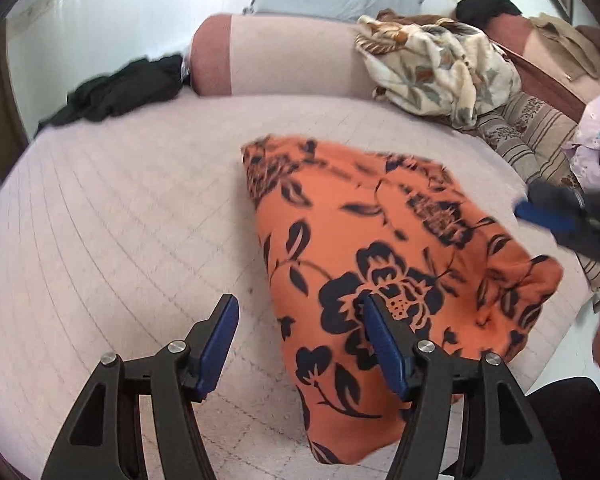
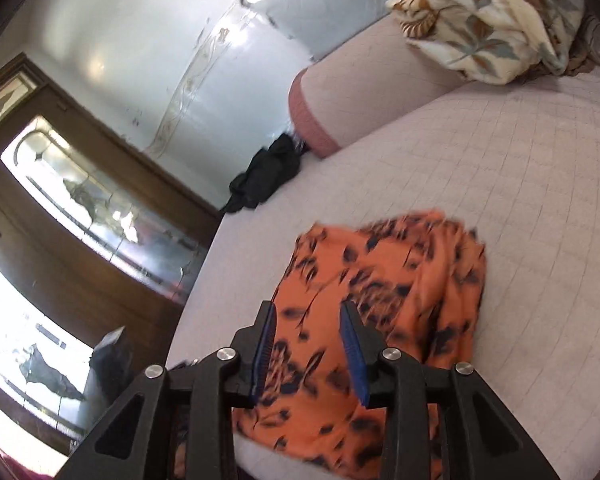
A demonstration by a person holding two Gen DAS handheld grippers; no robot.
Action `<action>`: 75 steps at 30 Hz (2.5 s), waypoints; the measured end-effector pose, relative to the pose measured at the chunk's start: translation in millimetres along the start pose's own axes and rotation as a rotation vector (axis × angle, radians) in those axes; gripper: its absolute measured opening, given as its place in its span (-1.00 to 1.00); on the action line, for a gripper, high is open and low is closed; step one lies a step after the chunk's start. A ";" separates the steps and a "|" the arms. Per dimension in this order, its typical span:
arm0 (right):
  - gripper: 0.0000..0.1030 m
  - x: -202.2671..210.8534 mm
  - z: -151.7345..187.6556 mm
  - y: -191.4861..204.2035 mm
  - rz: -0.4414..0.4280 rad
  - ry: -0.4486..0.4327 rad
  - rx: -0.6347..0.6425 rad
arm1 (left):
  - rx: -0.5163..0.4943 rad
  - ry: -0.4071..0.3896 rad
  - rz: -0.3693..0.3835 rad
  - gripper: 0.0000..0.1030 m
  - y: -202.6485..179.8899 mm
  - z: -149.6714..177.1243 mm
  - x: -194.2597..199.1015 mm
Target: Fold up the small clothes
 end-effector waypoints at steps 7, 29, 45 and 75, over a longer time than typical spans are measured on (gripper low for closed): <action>-0.59 -17.2 89.2 -36.5 0.284 0.256 -0.061 | 0.044 0.028 0.058 0.65 18.0 24.5 -14.4; -0.53 -127.0 -62.3 -67.4 0.499 0.239 -0.154 | -0.039 0.001 -0.004 0.84 9.5 40.2 -16.7; -0.54 -224.5 -42.0 -24.9 0.368 0.324 -0.090 | -0.043 -0.010 -0.017 0.87 7.8 40.5 -15.1; -0.53 -34.6 105.6 -24.3 0.471 0.278 -0.050 | -0.022 0.008 -0.023 0.96 10.9 37.1 -20.9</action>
Point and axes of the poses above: each gripper's, at about its wrist camera, not at the fingertips, and x roughly against the way its jaws point, y to its left, z to its underside, the point moved 7 cm from there along -x, roughly the way its jaws point, and after that the axes turned 5 degrees about x, right-handed, at the moved point
